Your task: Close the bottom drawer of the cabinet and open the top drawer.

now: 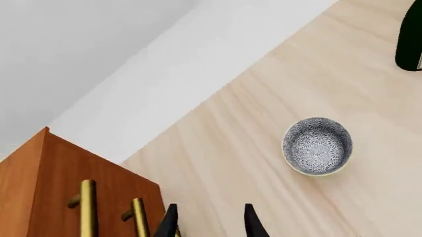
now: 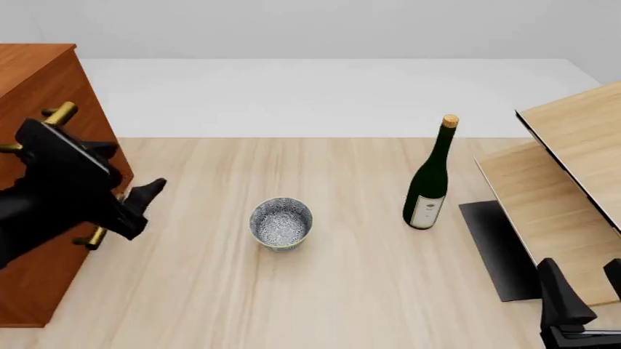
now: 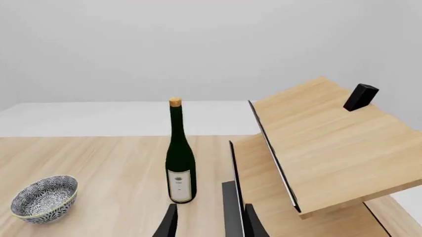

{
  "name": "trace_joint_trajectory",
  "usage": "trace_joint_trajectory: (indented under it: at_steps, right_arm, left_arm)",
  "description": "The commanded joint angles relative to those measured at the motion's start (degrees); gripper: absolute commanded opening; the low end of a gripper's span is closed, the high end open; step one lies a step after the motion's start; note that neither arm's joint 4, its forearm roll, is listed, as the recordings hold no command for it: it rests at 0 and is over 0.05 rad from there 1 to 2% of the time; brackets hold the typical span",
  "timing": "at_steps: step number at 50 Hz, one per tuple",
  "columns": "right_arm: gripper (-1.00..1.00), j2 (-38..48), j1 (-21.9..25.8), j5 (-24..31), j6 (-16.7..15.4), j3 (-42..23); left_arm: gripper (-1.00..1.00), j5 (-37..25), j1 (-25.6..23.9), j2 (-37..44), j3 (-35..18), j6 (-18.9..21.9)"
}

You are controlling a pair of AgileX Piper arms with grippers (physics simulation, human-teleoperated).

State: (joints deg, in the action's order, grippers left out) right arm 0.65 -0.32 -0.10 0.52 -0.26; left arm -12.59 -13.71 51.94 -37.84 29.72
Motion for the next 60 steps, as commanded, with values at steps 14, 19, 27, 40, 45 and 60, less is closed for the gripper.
trace_joint_trajectory:
  at_steps: [14, 19, 27, 40, 45, 60]
  right_arm:
    - [1.00, -0.18, 0.01, 0.12, 0.15, -0.05]
    - [1.00, 0.05, -0.18, -0.13, 0.20, -0.02]
    - [1.00, -0.02, -0.06, -0.05, 0.28, 0.00]
    - [1.00, -0.14, -0.11, 0.13, 0.47, -0.03]
    - [1.00, -0.22, -0.10, 0.21, 0.44, -0.02]
    - [1.00, -0.26, -0.12, 0.22, 0.38, 0.01]
  left_arm:
    - [1.00, 12.01, -0.52, -7.50, 6.47, 28.90]
    - [1.00, 15.74, 0.47, -7.41, 9.84, 33.76]
    - [1.00, 20.45, 1.80, -7.74, 11.46, 39.36]
    - [1.00, 27.16, 5.16, -7.72, 13.08, 47.73]
    - [1.00, 28.35, 6.12, -5.89, 12.71, 48.34]
    - [1.00, 32.12, 11.17, -4.42, 12.63, 52.01]
